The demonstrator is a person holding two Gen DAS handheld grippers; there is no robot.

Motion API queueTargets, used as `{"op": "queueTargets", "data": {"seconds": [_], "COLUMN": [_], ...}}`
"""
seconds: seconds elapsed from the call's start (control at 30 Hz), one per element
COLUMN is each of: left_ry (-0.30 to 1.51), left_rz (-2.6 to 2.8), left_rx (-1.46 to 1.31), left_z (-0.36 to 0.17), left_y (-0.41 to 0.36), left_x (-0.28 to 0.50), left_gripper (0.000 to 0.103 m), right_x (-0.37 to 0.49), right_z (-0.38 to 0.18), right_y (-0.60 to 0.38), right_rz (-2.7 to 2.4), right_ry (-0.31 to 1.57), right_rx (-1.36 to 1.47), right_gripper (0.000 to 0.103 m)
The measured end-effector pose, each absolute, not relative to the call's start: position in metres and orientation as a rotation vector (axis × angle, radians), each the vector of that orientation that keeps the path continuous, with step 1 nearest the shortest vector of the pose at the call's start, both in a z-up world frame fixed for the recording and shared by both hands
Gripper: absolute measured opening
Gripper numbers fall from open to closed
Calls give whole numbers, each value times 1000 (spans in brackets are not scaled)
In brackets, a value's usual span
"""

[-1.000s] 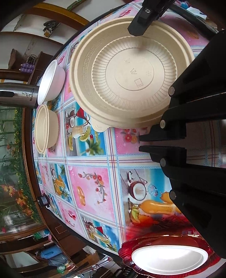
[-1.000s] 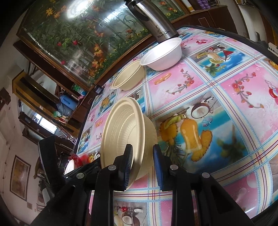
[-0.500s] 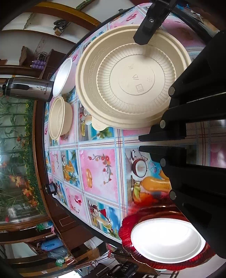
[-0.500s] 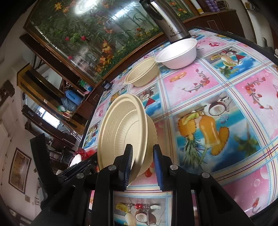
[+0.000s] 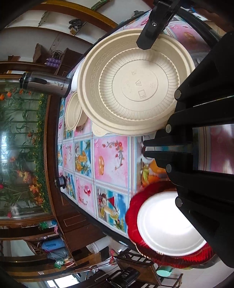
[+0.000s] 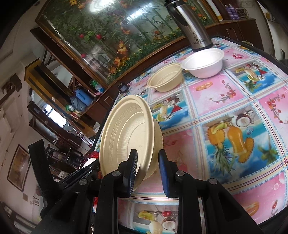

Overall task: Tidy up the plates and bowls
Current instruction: 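Lower the beige bowl onto the white plate and open the right tool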

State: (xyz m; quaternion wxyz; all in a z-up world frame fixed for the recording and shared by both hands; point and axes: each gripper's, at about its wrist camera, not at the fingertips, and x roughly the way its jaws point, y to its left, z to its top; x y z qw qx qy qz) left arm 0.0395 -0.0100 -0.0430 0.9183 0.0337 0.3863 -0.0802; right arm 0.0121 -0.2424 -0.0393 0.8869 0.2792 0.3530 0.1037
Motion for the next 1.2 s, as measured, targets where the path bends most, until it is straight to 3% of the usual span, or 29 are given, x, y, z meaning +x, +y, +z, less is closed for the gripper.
{"op": "queueTargets", "data": {"seconds": [0.67,1.2], "left_ry": [748,833], "left_rz": [75,149], "left_rx": [-29,-82], "left_z": [-25,-51], "left_y": [114,164], "left_x": [20,2], "left_gripper": [3,3], "right_x": [48,57], "right_z": [-6,-45], "right_y": [-100,-44], "right_rz": [501,590], "right_ry": [764,959], "right_rx": [452,451], "right_gripper": [24,24]}}
